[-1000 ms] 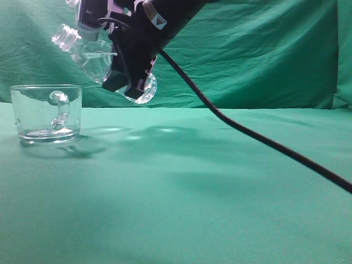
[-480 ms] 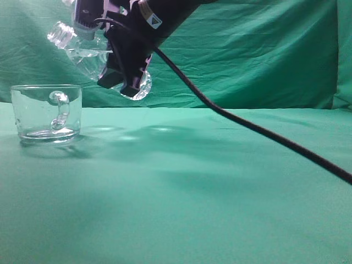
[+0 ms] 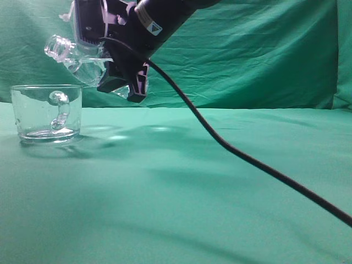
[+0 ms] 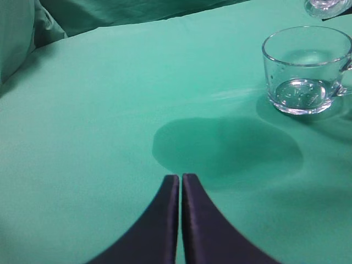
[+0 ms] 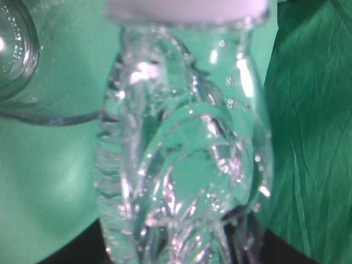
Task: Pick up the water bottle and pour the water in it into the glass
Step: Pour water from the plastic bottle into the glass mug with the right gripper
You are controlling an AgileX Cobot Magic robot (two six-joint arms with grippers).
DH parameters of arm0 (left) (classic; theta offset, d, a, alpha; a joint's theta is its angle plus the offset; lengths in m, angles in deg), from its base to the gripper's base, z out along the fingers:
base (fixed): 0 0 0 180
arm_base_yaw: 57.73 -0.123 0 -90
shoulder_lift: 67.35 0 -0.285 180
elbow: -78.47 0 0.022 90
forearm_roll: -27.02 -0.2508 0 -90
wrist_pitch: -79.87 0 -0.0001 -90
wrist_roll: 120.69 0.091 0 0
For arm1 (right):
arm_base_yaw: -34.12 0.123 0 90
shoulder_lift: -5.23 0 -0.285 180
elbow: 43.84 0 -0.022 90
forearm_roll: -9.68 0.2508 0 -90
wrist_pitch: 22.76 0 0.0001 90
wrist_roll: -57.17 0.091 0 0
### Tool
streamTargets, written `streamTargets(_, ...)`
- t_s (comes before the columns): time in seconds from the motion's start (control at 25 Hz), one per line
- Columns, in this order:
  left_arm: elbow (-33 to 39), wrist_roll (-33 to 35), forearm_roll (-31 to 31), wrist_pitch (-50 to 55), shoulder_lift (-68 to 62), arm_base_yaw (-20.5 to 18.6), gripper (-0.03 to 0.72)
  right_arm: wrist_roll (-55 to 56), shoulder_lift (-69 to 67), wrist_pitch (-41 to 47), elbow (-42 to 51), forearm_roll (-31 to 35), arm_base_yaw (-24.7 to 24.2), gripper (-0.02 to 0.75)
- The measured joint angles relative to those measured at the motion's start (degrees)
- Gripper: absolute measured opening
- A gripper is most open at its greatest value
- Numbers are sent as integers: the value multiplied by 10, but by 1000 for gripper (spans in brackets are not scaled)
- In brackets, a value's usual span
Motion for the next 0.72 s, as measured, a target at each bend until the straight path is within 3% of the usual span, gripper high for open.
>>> streamTargets(0.72, 0, 0, 0, 0, 0, 0, 0, -10, -1, 15, -26, -54, 0, 290)
